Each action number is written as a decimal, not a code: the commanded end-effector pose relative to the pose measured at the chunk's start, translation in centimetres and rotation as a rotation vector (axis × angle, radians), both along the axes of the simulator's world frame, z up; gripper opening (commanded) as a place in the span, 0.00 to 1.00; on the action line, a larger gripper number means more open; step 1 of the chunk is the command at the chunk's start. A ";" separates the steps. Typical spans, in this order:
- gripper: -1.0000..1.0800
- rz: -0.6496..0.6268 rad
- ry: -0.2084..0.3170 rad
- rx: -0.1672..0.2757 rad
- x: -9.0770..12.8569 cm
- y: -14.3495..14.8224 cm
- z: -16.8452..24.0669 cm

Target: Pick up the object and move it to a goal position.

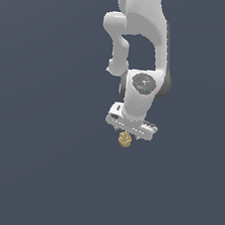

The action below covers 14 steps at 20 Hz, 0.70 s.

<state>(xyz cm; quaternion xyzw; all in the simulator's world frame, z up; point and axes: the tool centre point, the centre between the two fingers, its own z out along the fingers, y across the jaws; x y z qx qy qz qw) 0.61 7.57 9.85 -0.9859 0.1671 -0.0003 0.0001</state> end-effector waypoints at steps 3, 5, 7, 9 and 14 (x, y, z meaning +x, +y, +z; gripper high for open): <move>0.96 -0.013 0.001 0.000 0.0 0.3 -0.3; 0.96 -0.009 0.001 0.000 0.0 0.2 -0.3; 0.96 -0.009 0.001 0.000 0.0 0.2 -0.6; 0.96 -0.010 0.001 0.000 -0.1 0.2 -1.2; 0.96 -0.012 0.001 0.000 -0.1 0.2 -3.8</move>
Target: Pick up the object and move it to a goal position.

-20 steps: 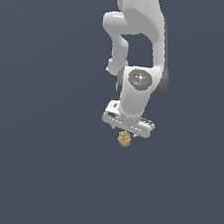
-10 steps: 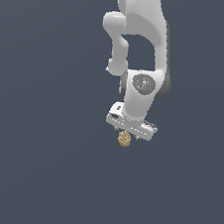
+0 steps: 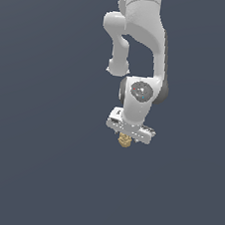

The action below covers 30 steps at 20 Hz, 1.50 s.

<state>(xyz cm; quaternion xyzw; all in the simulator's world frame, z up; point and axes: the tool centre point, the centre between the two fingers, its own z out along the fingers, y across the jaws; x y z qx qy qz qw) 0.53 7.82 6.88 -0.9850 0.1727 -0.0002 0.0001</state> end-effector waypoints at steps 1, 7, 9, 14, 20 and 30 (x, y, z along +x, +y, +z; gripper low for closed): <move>0.96 -0.001 0.001 0.000 -0.1 0.0 -1.3; 0.96 -0.002 0.000 0.000 0.1 0.0 -2.3; 0.00 -0.002 0.000 0.000 0.1 0.0 -2.3; 0.00 -0.002 0.000 0.000 0.1 0.0 -2.3; 0.00 -0.002 -0.001 0.000 0.1 0.0 -2.1; 0.00 -0.002 -0.001 0.000 -0.5 0.3 1.6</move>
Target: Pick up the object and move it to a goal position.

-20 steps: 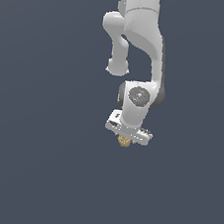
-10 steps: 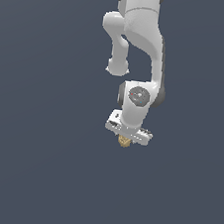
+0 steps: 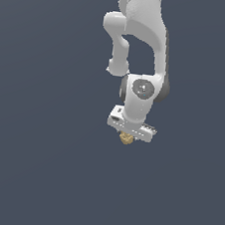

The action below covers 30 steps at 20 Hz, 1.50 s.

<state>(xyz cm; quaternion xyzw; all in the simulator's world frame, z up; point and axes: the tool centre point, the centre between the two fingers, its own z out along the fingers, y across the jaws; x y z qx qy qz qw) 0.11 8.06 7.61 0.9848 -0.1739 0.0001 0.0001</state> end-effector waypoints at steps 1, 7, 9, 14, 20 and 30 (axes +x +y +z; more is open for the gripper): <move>0.00 0.000 -0.001 0.000 -0.2 0.1 1.6; 0.00 0.000 -0.001 0.000 -1.1 0.6 7.0; 0.00 0.000 -0.001 0.000 -1.4 0.8 9.2; 0.00 0.000 -0.001 0.000 -2.3 1.3 15.3; 0.00 0.000 -0.001 0.000 -3.4 2.0 22.5; 0.00 0.000 0.000 0.000 -4.7 3.0 33.3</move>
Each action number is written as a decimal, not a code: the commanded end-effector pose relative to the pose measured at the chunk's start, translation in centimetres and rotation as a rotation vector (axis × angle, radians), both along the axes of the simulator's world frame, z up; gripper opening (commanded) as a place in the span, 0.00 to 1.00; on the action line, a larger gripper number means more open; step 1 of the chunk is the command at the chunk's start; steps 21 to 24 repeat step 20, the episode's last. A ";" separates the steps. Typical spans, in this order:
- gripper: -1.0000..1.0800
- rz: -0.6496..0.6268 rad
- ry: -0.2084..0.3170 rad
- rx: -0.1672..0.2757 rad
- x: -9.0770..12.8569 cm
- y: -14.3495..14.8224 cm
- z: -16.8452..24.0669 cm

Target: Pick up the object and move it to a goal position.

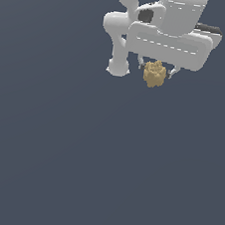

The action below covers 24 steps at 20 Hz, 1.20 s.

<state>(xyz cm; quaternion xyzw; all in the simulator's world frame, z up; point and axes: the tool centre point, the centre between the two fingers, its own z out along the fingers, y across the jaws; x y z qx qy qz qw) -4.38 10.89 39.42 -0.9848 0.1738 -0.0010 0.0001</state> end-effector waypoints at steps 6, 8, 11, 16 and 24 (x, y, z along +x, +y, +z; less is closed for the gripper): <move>0.00 0.000 0.002 -0.001 -0.7 0.6 6.3; 0.00 0.000 0.002 -0.001 -0.7 0.8 7.4; 0.00 0.000 0.002 0.000 -0.8 0.9 8.7; 0.00 0.000 0.002 0.000 -0.8 1.0 9.9; 0.00 0.000 0.002 0.000 -0.8 1.1 10.0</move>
